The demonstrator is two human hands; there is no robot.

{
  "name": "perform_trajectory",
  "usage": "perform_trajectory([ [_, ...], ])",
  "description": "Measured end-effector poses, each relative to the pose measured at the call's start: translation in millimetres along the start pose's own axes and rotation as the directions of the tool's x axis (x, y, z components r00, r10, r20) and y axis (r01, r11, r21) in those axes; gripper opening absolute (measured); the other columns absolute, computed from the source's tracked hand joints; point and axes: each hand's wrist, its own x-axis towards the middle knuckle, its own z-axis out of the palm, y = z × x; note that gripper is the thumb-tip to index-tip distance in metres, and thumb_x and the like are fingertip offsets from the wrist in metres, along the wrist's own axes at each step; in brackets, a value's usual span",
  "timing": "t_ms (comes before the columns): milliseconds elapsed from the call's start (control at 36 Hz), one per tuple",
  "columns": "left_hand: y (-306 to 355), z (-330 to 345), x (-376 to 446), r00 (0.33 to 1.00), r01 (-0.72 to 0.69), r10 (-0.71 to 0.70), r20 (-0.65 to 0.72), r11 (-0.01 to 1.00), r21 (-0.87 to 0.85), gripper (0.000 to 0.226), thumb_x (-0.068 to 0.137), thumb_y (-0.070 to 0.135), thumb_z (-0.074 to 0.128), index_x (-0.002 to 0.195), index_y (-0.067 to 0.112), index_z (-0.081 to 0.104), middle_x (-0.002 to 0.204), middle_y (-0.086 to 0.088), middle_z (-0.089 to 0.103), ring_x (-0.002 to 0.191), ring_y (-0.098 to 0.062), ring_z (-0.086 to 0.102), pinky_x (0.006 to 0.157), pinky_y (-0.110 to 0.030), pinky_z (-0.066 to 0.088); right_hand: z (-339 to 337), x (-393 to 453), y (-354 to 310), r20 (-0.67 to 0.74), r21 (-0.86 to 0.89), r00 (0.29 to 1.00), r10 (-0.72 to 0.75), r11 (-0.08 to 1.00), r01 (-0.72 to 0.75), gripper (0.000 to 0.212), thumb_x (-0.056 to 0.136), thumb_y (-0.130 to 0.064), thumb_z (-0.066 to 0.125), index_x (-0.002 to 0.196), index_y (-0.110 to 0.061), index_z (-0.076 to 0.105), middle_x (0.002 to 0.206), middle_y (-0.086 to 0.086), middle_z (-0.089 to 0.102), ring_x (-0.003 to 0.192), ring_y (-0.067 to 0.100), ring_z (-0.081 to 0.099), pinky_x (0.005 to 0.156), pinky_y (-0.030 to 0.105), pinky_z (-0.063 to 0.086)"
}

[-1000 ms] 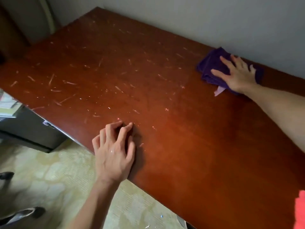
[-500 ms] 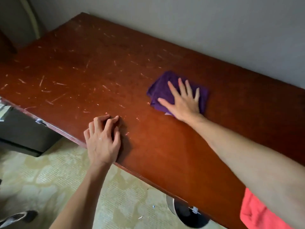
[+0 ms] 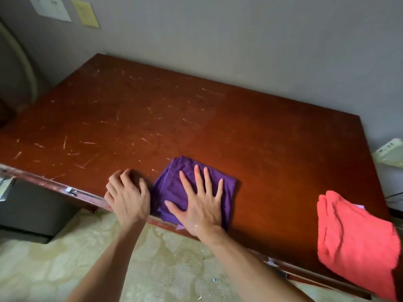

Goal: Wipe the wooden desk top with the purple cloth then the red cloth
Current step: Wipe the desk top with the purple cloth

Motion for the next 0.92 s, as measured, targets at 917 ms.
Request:
perform_trajectory([
  [917, -23.8, 11.0, 12.4, 0.994, 0.011, -0.003, -0.106, 0.997, 0.079, 0.040, 0.097, 0.034, 0.040, 0.131, 0.018, 0.052, 0.130, 0.001, 0.048, 0.113, -0.020, 0.045, 0.095, -0.040, 0.032, -34.7, 407.0, 106.6, 0.119, -0.034, 0.985, -0.126, 0.991, 0.131, 0.093, 0.080, -0.094, 0.023, 0.159, -0.045, 0.015, 0.171, 0.000, 0.011, 0.157, 0.024, 0.007, 0.123, 0.060, 0.003],
])
